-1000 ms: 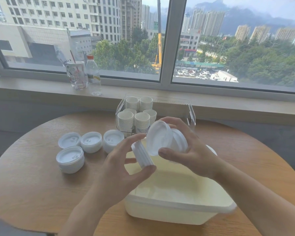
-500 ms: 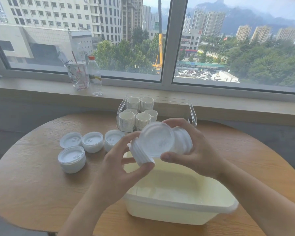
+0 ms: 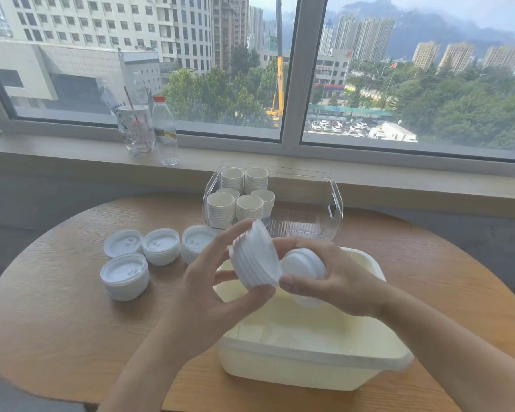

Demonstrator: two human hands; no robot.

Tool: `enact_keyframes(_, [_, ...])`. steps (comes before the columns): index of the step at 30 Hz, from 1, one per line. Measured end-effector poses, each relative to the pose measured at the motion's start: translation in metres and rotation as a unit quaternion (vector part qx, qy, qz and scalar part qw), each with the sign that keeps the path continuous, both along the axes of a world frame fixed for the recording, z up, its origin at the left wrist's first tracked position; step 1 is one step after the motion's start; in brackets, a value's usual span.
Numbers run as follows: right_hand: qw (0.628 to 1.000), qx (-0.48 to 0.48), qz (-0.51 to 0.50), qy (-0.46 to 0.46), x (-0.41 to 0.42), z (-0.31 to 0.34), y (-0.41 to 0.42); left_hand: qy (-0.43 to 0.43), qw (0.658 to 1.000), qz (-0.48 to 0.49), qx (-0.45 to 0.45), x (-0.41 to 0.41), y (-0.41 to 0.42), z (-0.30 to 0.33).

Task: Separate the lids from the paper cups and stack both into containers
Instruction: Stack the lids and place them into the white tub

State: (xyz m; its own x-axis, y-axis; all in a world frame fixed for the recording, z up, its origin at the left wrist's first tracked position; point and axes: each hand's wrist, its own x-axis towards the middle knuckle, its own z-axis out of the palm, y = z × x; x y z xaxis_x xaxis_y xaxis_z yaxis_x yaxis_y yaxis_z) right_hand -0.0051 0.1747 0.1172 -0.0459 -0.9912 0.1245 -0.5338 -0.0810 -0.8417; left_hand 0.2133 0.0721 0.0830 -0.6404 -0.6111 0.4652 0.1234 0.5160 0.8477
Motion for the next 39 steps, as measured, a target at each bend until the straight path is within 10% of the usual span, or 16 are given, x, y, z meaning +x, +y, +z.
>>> enact_keyframes(39, [0.993, 0.055, 0.007, 0.107, 0.002, 0.017, -0.005, -0.017, 0.999, 0.014, -0.038, -0.004, 0.003, 0.002])
